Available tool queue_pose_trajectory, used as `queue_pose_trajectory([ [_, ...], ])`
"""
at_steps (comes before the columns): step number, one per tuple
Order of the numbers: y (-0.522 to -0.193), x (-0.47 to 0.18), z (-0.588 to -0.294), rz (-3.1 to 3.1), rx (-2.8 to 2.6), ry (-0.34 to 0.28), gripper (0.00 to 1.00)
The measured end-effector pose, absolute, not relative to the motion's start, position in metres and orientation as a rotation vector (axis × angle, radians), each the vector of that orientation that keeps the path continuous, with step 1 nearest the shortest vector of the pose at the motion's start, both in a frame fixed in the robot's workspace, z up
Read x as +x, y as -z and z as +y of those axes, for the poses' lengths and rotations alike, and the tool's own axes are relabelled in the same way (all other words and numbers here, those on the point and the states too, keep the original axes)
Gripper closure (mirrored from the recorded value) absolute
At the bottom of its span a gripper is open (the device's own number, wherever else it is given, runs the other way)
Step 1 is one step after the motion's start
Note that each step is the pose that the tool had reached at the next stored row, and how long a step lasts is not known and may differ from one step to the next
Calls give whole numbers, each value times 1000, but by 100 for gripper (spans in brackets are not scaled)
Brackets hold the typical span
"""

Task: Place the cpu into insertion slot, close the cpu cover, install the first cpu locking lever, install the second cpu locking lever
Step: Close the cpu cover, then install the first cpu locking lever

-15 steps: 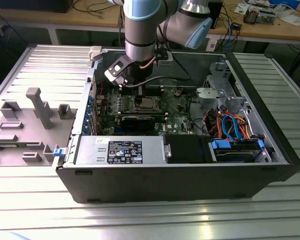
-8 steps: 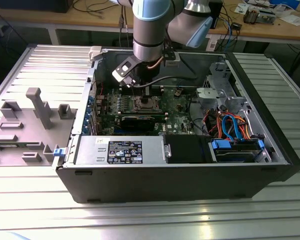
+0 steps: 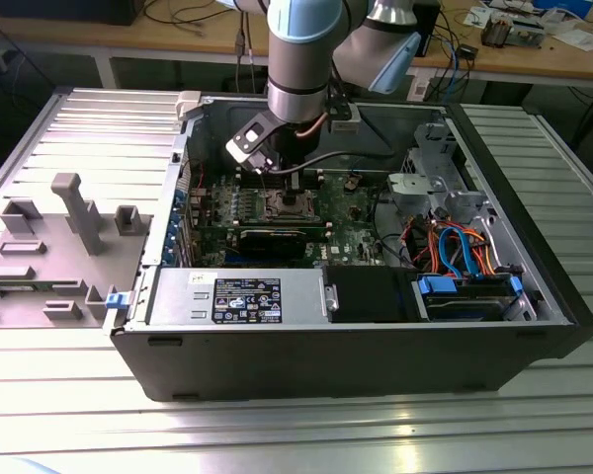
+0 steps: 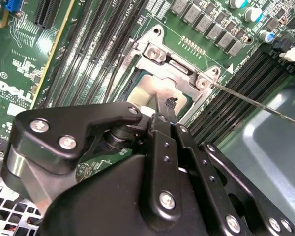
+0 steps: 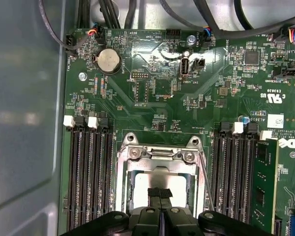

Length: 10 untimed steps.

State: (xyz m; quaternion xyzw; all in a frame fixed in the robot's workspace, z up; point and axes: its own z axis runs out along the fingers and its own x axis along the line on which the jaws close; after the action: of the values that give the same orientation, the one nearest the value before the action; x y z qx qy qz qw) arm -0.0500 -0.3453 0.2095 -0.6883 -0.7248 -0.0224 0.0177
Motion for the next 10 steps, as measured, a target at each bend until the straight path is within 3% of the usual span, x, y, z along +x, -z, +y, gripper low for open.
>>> queue_pose_trajectory([
  [10, -209, -50, -346, -2252, -2138, 70, 89],
])
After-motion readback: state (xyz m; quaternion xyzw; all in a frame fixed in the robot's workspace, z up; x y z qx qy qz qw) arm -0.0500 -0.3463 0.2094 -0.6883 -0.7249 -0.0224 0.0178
